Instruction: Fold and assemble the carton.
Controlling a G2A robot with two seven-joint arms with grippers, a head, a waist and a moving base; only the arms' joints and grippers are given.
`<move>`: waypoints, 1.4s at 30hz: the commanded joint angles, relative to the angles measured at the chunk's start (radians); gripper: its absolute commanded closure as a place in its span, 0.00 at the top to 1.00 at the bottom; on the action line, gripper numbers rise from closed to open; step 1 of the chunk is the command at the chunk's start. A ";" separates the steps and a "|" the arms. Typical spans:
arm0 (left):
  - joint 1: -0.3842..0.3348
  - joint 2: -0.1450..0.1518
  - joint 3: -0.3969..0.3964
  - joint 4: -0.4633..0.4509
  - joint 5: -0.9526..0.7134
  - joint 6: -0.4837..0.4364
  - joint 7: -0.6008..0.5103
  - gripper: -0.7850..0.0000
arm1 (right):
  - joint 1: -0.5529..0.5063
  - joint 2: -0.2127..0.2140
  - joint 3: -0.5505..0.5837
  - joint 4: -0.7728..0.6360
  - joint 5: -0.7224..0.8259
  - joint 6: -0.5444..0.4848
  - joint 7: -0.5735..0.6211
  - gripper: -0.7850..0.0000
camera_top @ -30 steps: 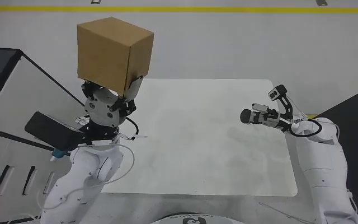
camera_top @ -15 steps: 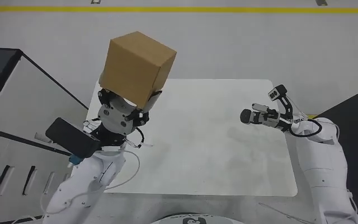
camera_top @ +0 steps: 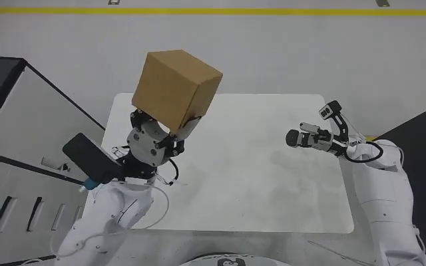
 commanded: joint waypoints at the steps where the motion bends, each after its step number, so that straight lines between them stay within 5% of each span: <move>1: 0.018 0.000 0.007 -0.010 -0.055 -0.044 -0.039 0.00 | 0.000 0.000 0.000 0.000 0.000 0.000 0.000 1.00; 11: 0.061 -0.012 0.024 -0.037 -0.218 -0.068 -0.048 0.00 | 0.000 0.000 0.000 0.000 0.000 0.000 0.000 1.00; 28: 0.012 -0.054 0.111 -0.037 -0.488 -0.090 0.050 0.00 | 0.000 0.000 0.000 0.000 0.000 0.000 0.000 1.00; 37: 0.003 -0.069 0.119 -0.037 -0.510 -0.104 0.045 0.00 | 0.000 0.000 0.000 0.000 0.000 0.000 0.000 1.00; 42: -0.001 -0.067 0.081 -0.037 -0.378 -0.109 -0.013 0.00 | 0.000 0.000 0.000 0.000 0.000 0.000 0.000 1.00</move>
